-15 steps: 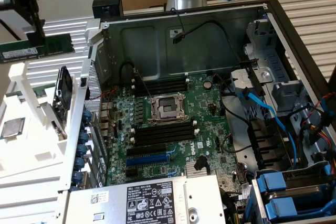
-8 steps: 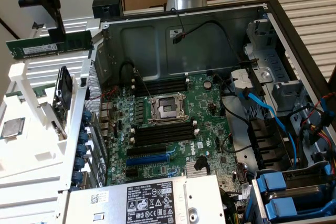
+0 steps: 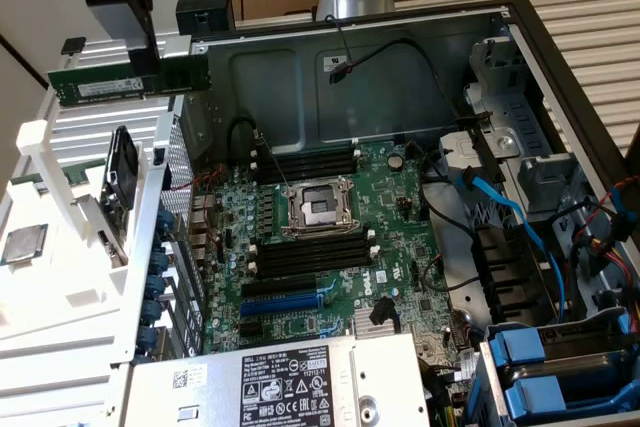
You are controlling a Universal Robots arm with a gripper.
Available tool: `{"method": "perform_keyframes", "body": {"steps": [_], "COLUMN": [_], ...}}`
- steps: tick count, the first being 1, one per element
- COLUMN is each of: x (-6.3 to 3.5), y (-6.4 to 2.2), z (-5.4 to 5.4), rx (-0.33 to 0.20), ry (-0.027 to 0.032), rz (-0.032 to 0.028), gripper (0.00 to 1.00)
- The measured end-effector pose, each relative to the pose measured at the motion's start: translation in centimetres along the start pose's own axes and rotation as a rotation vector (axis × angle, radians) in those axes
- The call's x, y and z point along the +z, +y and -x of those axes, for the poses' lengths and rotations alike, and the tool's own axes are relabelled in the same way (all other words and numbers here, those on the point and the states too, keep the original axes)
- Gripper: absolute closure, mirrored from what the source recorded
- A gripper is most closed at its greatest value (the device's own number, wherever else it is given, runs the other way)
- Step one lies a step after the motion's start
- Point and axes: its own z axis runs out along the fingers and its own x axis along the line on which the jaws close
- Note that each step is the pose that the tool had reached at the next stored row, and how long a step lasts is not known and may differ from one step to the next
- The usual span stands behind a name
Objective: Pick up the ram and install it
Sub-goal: 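Pick up the ram and move it above insertion slot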
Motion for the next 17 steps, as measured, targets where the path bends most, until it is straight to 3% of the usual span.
{"method": "perform_keyframes", "body": {"steps": [7, 12, 17], "x": [-0.21, -0.43, -0.45], "y": [-2.76, -5.72, -5.99], "z": [-0.2, -0.4, -0.5], "rx": [0.000, 0.001, 0.001], "ry": [-0.0017, -0.0027, -0.0028], "rz": [0.0141, 0.0238, 0.0237], "gripper": [0.88, 0.88, 0.88]}}
